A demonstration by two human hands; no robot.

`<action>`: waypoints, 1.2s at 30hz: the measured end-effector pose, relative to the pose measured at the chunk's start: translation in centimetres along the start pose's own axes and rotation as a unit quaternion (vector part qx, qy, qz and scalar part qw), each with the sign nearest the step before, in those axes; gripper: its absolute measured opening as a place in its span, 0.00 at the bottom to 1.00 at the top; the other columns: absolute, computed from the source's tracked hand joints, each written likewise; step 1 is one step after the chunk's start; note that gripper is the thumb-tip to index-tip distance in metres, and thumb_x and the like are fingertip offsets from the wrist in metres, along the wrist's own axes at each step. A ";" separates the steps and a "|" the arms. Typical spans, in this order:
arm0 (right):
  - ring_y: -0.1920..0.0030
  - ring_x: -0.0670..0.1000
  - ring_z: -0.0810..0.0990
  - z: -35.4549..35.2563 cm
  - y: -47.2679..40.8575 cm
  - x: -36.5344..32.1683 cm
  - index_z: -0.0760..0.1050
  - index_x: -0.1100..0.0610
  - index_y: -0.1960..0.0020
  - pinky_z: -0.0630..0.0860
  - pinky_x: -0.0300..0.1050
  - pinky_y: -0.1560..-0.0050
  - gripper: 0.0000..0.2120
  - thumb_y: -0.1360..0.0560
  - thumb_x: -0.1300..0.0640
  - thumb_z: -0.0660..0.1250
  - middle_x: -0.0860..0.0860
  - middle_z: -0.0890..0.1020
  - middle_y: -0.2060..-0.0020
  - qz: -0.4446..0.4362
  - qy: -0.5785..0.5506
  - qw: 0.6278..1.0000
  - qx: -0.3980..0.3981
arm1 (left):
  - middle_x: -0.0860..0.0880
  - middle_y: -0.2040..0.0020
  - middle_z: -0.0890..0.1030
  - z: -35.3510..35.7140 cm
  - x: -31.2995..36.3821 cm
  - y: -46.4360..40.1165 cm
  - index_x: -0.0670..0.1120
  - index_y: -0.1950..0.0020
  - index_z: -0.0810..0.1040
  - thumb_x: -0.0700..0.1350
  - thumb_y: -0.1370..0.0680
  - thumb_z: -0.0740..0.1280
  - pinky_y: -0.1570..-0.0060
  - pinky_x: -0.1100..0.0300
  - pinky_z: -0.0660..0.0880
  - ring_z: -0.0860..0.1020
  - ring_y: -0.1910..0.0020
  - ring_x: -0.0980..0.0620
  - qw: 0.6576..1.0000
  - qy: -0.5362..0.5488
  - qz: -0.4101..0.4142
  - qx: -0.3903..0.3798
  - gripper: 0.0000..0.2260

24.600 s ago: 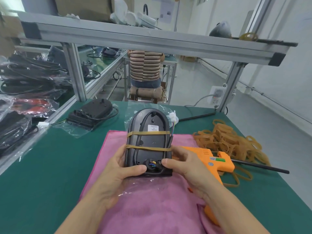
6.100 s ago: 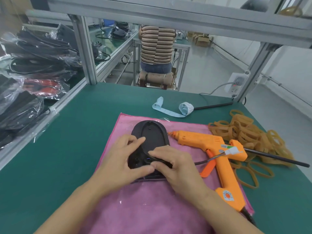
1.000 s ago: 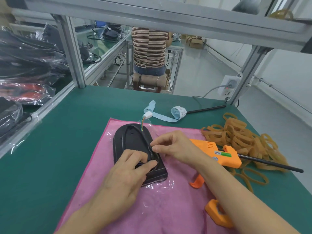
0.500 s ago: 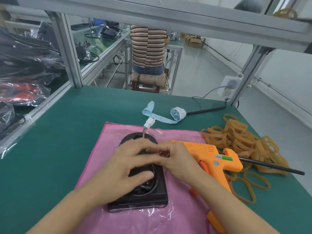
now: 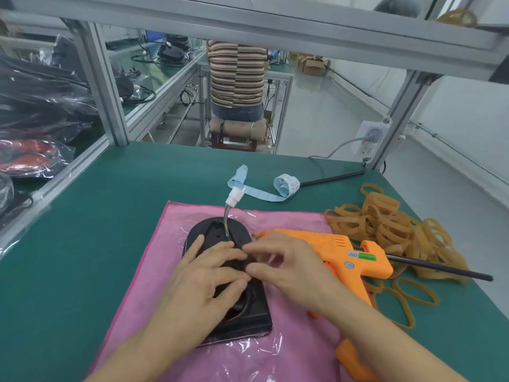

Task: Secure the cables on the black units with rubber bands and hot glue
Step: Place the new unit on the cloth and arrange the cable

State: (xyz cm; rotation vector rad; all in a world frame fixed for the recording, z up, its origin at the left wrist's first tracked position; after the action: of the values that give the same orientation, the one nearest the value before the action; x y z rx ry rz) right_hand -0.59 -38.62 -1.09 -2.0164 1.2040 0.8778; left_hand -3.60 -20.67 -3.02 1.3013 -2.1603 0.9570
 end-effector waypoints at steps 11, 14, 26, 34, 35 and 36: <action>0.51 0.45 0.79 -0.1 3.6 -2.3 0.84 0.56 0.52 0.63 0.40 0.30 0.06 0.23 0.57 0.68 0.47 0.82 0.53 -0.170 0.194 0.963 -0.073 | 0.62 0.31 0.70 -2.6 -2.6 -3.5 0.50 0.33 0.76 0.46 0.18 0.60 0.27 0.66 0.42 0.60 0.29 0.66 0.992 -0.099 0.048 -0.057 0.14; 0.50 0.46 0.79 -0.1 3.3 -2.5 0.83 0.57 0.53 0.65 0.40 0.32 0.06 0.24 0.58 0.68 0.48 0.81 0.53 -0.170 0.193 0.962 -0.095 | 0.63 0.33 0.70 -2.8 -3.2 -4.7 0.50 0.33 0.77 0.44 0.18 0.61 0.27 0.66 0.41 0.62 0.29 0.65 0.989 -0.117 0.053 -0.071 0.14; 0.52 0.41 0.78 -4.6 -8.4 0.9 0.82 0.57 0.47 0.72 0.40 0.47 0.08 0.24 0.59 0.69 0.46 0.82 0.53 0.016 0.112 0.993 0.041 | 0.58 0.54 0.85 -3.6 -3.3 -8.5 0.53 0.61 0.85 0.43 0.29 0.73 0.47 0.71 0.68 0.76 0.49 0.62 0.990 0.127 0.002 0.065 0.05; 0.42 0.59 0.76 -1.0 -17.5 7.0 0.76 0.61 0.44 0.71 0.47 0.50 0.11 0.21 0.58 0.60 0.58 0.78 0.43 0.132 0.360 0.923 -0.031 | 0.55 0.25 0.64 -2.9 -9.0 -19.9 0.57 0.30 0.71 0.33 0.26 0.60 0.34 0.57 0.60 0.62 0.29 0.50 0.903 -0.399 0.084 -0.135 0.29; 0.41 0.59 0.75 -0.8 -17.6 7.5 0.76 0.62 0.42 0.71 0.48 0.48 0.12 0.21 0.57 0.60 0.58 0.77 0.42 0.132 0.366 0.921 -0.030 | 0.54 0.23 0.59 -2.3 -9.5 -20.6 0.59 0.28 0.68 0.34 0.26 0.60 0.32 0.56 0.57 0.60 0.27 0.50 0.875 -0.438 0.114 -0.169 0.30; 0.40 0.58 0.74 -0.7 -17.5 7.9 0.76 0.61 0.41 0.71 0.49 0.45 0.13 0.21 0.56 0.60 0.58 0.75 0.40 0.127 0.371 0.920 -0.029 | 0.52 0.21 0.56 -1.8 -10.1 -21.2 0.59 0.27 0.66 0.34 0.26 0.61 0.31 0.55 0.56 0.58 0.26 0.49 0.854 -0.465 0.137 -0.189 0.31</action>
State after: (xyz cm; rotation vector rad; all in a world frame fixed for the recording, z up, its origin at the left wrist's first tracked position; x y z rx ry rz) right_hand 18.29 -36.25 -3.88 -2.3616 1.8915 0.2292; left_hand 19.91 -20.18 -1.48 1.4266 -3.0939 -0.1402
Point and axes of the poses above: each hand's wrist, its own y-axis away from the middle knuckle, its own z-axis out of the palm, x = y × z, the point moved 1 cm from there along -y, towards the middle knuckle
